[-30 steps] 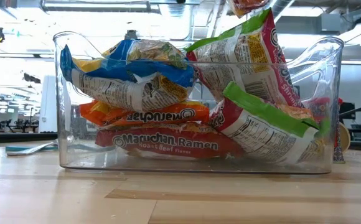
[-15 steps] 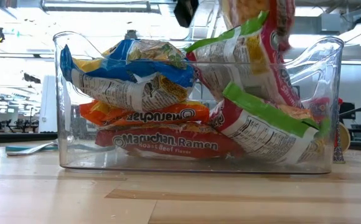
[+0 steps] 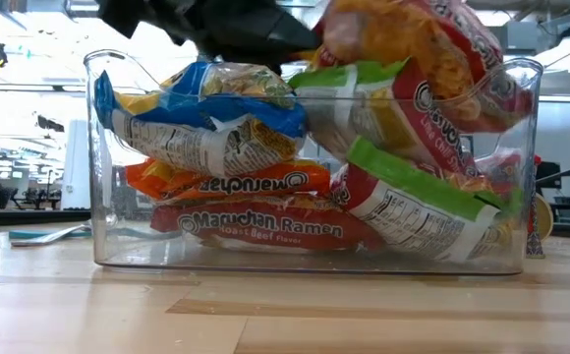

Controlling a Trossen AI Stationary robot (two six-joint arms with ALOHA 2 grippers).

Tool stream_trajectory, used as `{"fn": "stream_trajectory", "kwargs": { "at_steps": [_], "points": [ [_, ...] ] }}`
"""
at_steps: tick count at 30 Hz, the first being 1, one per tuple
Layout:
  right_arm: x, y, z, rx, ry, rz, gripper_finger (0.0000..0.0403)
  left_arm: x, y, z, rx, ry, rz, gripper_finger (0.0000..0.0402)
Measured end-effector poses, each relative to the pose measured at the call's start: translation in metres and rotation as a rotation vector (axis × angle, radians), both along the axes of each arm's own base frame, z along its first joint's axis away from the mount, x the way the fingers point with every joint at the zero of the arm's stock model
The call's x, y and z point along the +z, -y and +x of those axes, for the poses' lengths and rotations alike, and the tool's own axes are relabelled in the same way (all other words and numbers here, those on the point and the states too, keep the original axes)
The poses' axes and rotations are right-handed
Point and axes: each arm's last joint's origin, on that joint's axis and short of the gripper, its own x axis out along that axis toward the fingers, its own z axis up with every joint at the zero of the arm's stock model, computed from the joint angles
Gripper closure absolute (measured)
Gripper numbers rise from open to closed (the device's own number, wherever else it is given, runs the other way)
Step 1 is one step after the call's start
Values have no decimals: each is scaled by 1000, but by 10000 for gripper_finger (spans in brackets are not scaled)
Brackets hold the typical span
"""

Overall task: Pick & Place Food Item
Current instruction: Put the red noodle pack into the bottom transparent bin

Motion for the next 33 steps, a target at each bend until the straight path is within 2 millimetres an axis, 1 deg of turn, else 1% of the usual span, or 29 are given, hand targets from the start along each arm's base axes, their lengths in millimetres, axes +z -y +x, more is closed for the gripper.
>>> {"fn": "stream_trajectory", "kwargs": {
  "at_steps": [4,10,15,18,23,28,33],
  "points": [
    [0,0,0,2,-1,-3,232,-11,-2,-6,9,-38,6,401],
    [0,0,0,1,0,0,232,-16,-7,-8,39,-49,20,401],
    [0,0,0,3,-1,2,232,-11,-17,-7,100,-39,35,401],
    [0,0,0,3,-2,2,232,-4,-23,-8,117,-16,31,401],
    [0,0,0,3,-6,0,232,2,-26,-14,109,-42,63,398],
    [-1,0,0,5,-9,-5,232,9,-25,-18,89,-40,62,376],
    [-1,0,0,7,-10,-7,232,12,-23,-20,79,-31,58,335]
  ]
}}
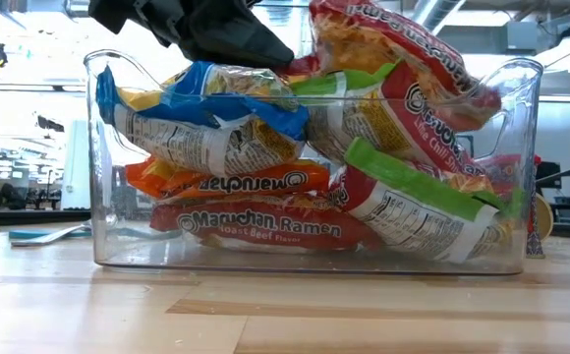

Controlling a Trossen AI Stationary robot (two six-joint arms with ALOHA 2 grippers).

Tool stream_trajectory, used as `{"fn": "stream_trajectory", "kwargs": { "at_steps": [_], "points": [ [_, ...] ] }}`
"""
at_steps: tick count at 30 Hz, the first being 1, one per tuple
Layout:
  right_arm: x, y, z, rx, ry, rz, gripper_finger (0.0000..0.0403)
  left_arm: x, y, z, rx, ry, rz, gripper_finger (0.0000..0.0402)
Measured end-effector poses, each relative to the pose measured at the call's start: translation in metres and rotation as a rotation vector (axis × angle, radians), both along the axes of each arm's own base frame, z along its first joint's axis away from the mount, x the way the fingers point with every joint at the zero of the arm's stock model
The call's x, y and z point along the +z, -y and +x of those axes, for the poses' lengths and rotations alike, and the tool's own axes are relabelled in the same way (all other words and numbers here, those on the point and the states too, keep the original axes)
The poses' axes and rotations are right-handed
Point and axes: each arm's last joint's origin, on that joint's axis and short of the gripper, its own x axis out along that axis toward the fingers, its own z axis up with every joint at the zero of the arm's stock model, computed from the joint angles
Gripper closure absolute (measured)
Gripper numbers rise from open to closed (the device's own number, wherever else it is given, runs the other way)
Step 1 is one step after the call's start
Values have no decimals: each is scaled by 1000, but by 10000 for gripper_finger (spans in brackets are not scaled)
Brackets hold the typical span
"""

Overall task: Pick & Place Food Item
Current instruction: Put the red noodle pack into the bottom transparent bin

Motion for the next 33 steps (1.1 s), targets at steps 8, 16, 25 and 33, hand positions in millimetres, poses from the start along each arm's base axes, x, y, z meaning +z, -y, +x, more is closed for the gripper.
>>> {"fn": "stream_trajectory", "kwargs": {
  "at_steps": [8,16,25,33],
  "points": [
    [0,0,0,0,0,0,232,0,5,-1,-30,-3,-8,289],
    [0,0,0,-3,5,7,232,9,-5,-3,37,35,29,286],
    [1,0,0,-3,10,9,232,53,-19,-21,101,194,44,292],
    [1,0,0,-3,10,10,232,62,-19,-22,111,248,11,309]
  ]
}}
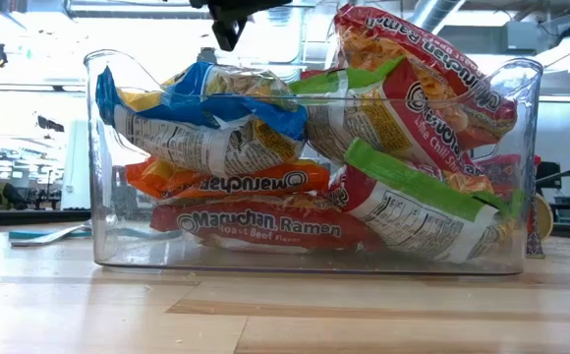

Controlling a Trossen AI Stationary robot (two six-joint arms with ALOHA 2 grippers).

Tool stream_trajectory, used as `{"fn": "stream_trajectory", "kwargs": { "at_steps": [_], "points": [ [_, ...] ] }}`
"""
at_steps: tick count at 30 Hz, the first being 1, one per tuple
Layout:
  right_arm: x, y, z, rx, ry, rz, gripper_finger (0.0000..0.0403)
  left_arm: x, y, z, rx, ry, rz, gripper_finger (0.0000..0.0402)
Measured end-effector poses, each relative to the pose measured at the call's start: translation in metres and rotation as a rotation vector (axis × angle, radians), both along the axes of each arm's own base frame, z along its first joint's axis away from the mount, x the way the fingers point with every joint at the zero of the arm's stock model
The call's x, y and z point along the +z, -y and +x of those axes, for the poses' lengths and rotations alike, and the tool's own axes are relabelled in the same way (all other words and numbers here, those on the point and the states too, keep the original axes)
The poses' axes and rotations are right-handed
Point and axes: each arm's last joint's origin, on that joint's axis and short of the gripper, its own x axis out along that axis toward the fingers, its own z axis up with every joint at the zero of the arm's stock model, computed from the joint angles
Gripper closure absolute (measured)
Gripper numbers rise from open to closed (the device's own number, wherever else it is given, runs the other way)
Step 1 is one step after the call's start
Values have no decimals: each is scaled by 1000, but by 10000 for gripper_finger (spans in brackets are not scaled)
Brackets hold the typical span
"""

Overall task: Pick & Place Food Item
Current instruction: Put the red noodle pack into the bottom transparent bin

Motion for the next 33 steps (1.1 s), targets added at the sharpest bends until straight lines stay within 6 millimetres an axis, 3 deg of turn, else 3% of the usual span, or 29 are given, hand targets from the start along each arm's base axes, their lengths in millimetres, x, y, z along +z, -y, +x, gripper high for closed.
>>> {"fn": "stream_trajectory", "kwargs": {
  "at_steps": [10,16,23,33],
  "points": [
    [0,-5,-1,28,1,5,232,15,-11,-7,28,67,13,336],
    [0,-6,-2,36,3,11,232,21,-14,-8,34,105,1,326],
    [0,-6,-2,28,7,12,232,-9,9,16,-22,81,-11,322],
    [0,-6,-2,27,4,12,232,-31,39,68,-75,80,0,393]
  ]
}}
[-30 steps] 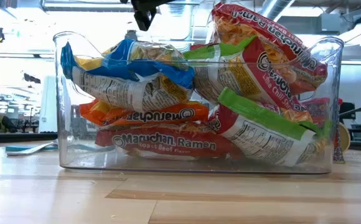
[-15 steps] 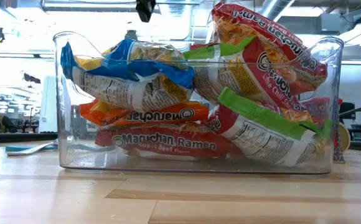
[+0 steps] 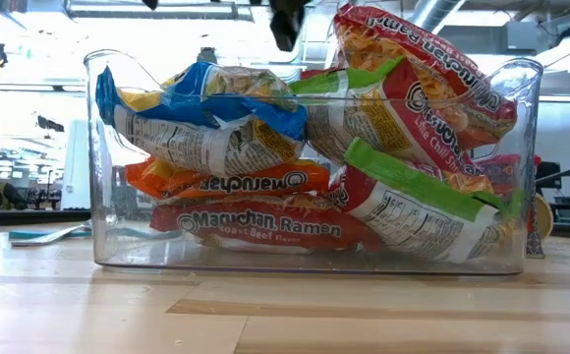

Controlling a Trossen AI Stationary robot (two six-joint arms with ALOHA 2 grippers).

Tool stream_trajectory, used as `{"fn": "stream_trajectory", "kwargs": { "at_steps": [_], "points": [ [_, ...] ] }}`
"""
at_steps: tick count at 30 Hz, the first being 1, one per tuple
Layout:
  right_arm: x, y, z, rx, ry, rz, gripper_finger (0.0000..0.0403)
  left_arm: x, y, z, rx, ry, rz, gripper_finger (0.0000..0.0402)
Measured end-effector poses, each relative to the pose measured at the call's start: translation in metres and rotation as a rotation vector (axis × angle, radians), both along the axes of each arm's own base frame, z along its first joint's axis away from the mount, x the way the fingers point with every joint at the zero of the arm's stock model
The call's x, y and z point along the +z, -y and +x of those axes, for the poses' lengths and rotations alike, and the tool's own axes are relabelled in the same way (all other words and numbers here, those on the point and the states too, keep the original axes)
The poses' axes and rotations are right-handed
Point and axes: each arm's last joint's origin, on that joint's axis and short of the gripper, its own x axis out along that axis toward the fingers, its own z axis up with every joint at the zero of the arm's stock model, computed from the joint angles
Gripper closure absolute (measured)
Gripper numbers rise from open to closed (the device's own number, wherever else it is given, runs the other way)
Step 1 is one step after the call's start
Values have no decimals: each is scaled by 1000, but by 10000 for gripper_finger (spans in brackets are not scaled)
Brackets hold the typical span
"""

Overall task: Pick & Place Food Item
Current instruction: Put the red noodle pack into the bottom transparent bin

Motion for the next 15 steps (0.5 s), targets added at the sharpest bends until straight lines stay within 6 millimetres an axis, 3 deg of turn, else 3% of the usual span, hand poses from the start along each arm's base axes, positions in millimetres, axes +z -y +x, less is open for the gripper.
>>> {"fn": "stream_trajectory", "kwargs": {
  "at_steps": [15],
  "points": [
    [0,0,0,9,-8,-4,232,-41,6,10,-42,-167,4,401]
  ]
}}
